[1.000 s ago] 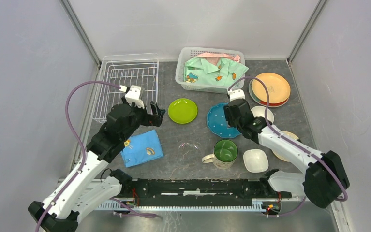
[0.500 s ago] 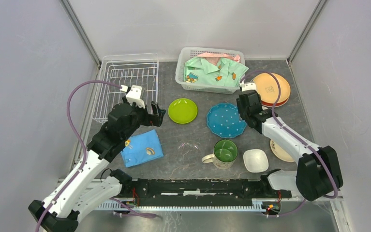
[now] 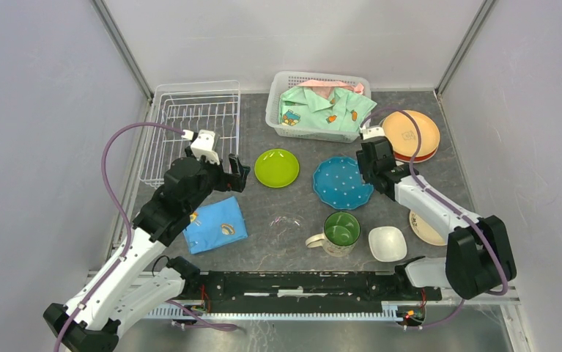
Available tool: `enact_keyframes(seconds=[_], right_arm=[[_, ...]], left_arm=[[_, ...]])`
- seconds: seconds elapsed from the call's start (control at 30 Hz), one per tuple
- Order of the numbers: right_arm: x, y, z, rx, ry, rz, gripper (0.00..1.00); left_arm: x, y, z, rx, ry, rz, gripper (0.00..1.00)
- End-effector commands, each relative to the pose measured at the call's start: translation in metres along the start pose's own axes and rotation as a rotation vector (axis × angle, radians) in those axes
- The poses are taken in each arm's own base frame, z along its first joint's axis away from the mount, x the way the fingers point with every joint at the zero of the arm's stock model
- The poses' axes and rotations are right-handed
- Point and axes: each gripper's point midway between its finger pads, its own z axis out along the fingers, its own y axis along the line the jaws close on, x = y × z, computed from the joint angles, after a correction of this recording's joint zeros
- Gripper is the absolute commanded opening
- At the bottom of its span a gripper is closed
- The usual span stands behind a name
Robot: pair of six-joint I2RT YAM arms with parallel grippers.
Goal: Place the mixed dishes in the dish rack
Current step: Pick up the bowl from the center of the board.
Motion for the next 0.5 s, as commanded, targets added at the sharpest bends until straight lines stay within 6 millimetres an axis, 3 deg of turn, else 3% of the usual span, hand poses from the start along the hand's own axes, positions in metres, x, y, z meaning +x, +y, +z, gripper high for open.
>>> enact_keyframes(seconds=[0.0,0.23,0.47], right_arm=[[-0.005,-0.014,0.007,0.090,0.005,-0.021,0.52],[0.005,-0.012,0.022,0.099,0.050,-0.030,0.51],[0.012,-0.014,0.032,0.103,0.074,-0.026,0.43]], left_arm=[[-0.008,0.001,0.000,-0.005,-0.032,0.018,1.00],[-0.007,0.002,0.000,-0.009,-0.031,0.017,1.00],[-0.007,0.003,0.001,-0.017,-0.031,0.020,1.00]])
